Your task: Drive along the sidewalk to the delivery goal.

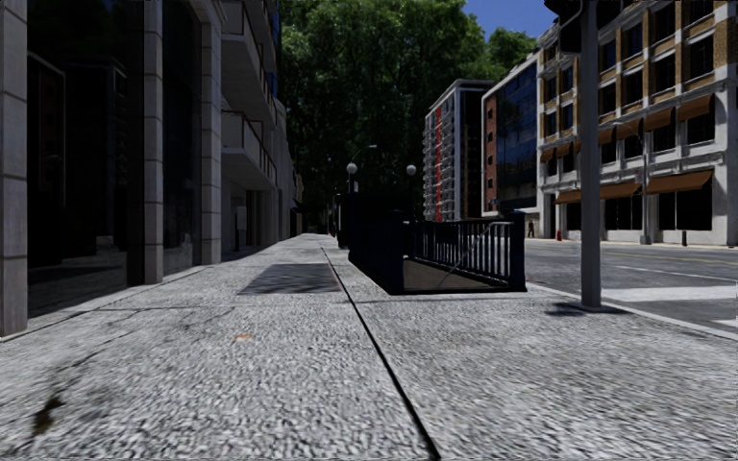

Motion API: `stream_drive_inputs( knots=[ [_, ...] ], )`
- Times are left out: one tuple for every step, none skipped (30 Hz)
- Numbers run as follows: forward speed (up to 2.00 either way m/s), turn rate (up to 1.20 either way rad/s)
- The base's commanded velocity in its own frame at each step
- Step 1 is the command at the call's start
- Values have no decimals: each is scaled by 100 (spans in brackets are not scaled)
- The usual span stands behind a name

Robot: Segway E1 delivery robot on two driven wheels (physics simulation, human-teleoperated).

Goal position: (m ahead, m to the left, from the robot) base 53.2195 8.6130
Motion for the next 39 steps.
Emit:
stream_drive_inputs(
  knots=[
    [200,50],
    [200,50],
    [200,50],
    [200,50],
    [200,50],
    [200,50],
    [200,49],
    [200,49],
    [200,41],
    [200,37],
    [200,29],
    [200,29],
    [200,4],
    [200,0],
    [200,0],
    [200,0],
    [200,0],
    [200,0],
    [200,0],
    [200,0],
    [200,0],
    [200,0],
    [200,0],
    [200,0],
    [200,0],
    [200,0],
    [200,0],
    [200,12],
    [200,28],
    [200,34],
    [200,34],
    [200,39],
    [200,44],
    [200,44],
    [200,47],
    [200,51],
    [200,51],
    [200,51],
    [200,51]
  ],
)
